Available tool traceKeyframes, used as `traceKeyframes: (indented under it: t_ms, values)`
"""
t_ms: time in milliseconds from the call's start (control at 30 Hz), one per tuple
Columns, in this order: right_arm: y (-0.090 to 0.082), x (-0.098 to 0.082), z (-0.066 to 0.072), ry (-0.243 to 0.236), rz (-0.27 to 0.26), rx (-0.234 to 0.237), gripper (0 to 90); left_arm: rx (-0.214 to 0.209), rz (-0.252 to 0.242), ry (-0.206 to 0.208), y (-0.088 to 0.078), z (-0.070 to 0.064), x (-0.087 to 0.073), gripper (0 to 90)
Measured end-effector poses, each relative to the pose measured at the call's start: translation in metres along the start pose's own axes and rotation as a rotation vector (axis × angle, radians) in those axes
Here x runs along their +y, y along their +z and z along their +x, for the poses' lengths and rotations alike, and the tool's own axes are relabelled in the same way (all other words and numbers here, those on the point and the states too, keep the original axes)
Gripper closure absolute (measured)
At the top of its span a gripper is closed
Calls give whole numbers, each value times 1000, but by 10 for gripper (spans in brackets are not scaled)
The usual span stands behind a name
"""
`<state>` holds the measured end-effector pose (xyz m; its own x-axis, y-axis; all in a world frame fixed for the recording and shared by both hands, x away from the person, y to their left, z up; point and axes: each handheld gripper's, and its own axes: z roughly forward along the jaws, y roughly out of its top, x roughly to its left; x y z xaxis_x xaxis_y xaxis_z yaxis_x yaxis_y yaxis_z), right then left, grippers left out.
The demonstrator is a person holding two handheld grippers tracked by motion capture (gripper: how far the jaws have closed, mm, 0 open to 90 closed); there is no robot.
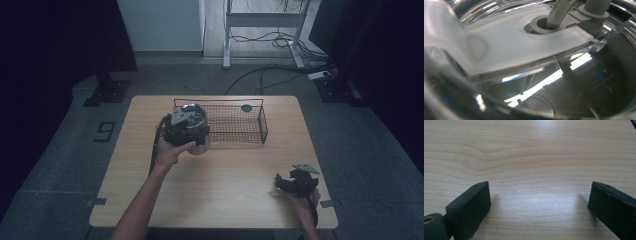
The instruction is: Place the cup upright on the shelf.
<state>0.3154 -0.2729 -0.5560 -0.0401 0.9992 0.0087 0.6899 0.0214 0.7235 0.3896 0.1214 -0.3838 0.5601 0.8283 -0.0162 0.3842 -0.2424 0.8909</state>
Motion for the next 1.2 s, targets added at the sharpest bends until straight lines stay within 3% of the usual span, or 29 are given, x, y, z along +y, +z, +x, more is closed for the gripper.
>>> traceKeyframes:
  t_ms: [533,767,1200]
  values:
    - [0,0,0,1,-2,0,41,16,-1,2,5,4,16,43]
    - [0,0,0,1,-2,0,41,15,-9,-23,8,7,20,43]
    - [0,0,0,1,-2,0,41,36,3,-22,18,18,29,43]
